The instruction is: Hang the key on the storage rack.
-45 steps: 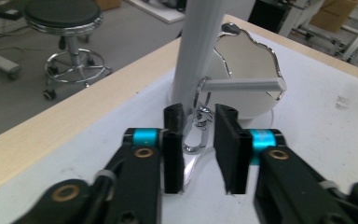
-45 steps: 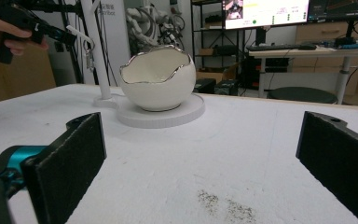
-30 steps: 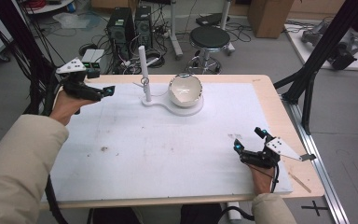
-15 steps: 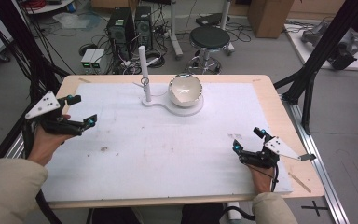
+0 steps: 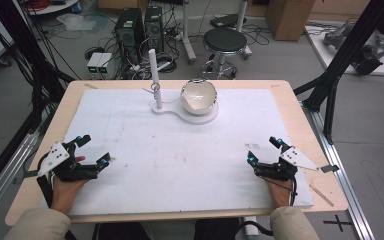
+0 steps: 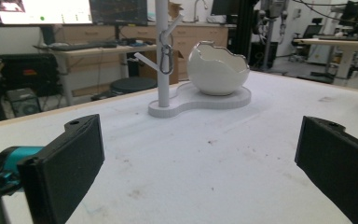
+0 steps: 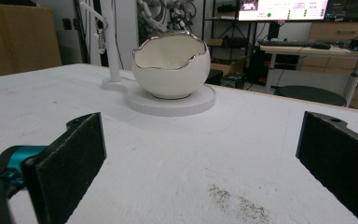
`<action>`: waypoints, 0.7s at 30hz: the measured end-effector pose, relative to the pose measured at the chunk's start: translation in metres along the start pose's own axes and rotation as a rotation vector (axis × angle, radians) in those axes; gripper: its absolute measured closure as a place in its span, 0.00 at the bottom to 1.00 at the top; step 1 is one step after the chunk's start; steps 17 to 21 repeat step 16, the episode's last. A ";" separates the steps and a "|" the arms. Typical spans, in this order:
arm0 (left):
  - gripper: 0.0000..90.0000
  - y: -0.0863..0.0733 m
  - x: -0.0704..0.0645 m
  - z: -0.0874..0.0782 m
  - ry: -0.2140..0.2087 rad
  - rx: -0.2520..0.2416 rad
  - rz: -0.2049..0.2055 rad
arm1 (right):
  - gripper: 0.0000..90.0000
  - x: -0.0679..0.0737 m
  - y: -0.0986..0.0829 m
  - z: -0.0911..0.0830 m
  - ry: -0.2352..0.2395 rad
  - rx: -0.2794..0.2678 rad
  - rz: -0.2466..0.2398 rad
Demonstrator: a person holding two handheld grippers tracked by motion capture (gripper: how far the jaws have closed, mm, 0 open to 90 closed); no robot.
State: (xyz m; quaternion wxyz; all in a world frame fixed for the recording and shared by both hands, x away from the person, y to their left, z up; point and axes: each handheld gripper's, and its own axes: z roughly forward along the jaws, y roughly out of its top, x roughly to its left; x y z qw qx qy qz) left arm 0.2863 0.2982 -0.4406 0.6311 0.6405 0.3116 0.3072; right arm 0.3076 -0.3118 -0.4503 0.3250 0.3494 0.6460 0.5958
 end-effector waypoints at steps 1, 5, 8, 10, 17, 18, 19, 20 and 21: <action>0.02 -0.003 -0.002 -0.002 0.005 -0.008 0.004 | 0.01 0.001 0.000 0.000 -0.003 0.003 0.007; 0.02 -0.012 -0.006 -0.007 0.013 -0.036 -0.011 | 0.01 0.000 0.000 0.000 -0.001 0.002 0.002; 0.02 -0.013 -0.008 -0.008 0.017 -0.044 -0.001 | 0.01 0.000 0.000 0.000 -0.003 0.004 -0.003; 0.02 -0.013 -0.008 -0.008 0.018 -0.042 -0.001 | 0.00 0.002 0.000 0.000 -0.003 0.011 0.008; 0.02 -0.013 -0.006 -0.007 0.022 -0.036 -0.009 | 0.01 0.001 0.000 0.001 -0.012 0.013 0.000; 0.02 -0.013 -0.006 -0.007 0.022 -0.036 -0.009 | 0.01 0.001 0.000 0.001 -0.012 0.013 0.000; 0.02 -0.013 -0.006 -0.007 0.022 -0.036 -0.009 | 0.01 0.001 0.000 0.001 -0.012 0.013 0.000; 0.02 -0.013 -0.006 -0.007 0.022 -0.036 -0.009 | 0.01 0.001 0.000 0.001 -0.012 0.013 0.000; 0.02 -0.013 -0.006 -0.007 0.022 -0.036 -0.009 | 0.01 0.001 0.000 0.001 -0.012 0.013 0.000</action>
